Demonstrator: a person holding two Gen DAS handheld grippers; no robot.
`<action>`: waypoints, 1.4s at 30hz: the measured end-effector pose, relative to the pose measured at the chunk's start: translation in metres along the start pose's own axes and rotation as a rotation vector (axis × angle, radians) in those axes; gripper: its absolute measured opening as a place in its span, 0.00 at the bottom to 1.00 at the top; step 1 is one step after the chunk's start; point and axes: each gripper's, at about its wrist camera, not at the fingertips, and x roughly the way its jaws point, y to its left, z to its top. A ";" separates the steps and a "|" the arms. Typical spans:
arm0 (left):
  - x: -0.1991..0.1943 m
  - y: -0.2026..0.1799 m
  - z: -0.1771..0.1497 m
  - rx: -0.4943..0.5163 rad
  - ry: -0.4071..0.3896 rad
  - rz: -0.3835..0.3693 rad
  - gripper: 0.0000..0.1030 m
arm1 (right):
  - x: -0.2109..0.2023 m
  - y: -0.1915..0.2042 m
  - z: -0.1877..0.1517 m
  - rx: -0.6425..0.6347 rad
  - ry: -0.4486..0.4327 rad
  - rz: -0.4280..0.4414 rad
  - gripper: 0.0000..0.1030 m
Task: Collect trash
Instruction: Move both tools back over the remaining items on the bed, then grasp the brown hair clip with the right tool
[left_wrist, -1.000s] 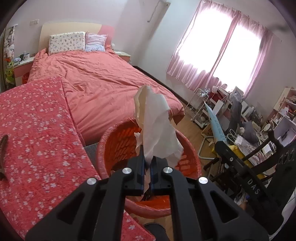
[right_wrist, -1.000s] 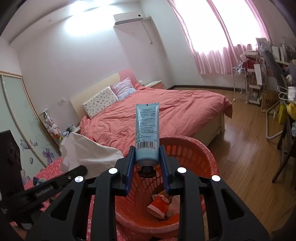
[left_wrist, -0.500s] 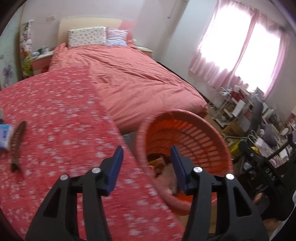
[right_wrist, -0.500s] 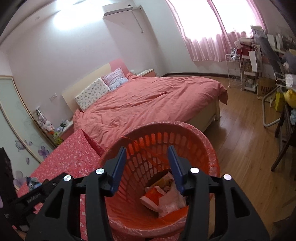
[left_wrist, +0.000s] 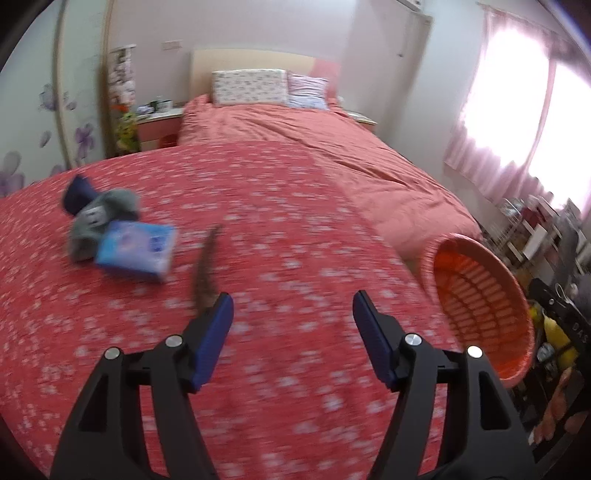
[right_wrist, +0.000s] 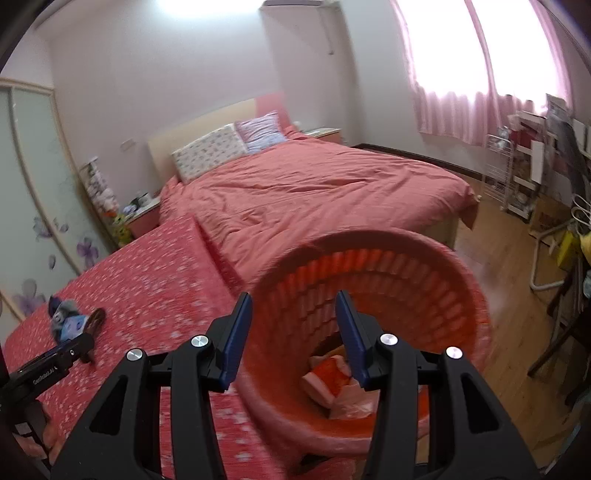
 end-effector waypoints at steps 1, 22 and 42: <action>-0.002 0.011 -0.001 -0.012 -0.003 0.015 0.66 | 0.000 0.008 -0.001 -0.014 0.005 0.012 0.46; -0.053 0.190 -0.022 -0.225 -0.046 0.291 0.71 | 0.044 0.192 -0.032 -0.242 0.214 0.340 0.46; -0.058 0.222 -0.034 -0.299 -0.022 0.268 0.71 | 0.088 0.240 -0.066 -0.336 0.313 0.297 0.29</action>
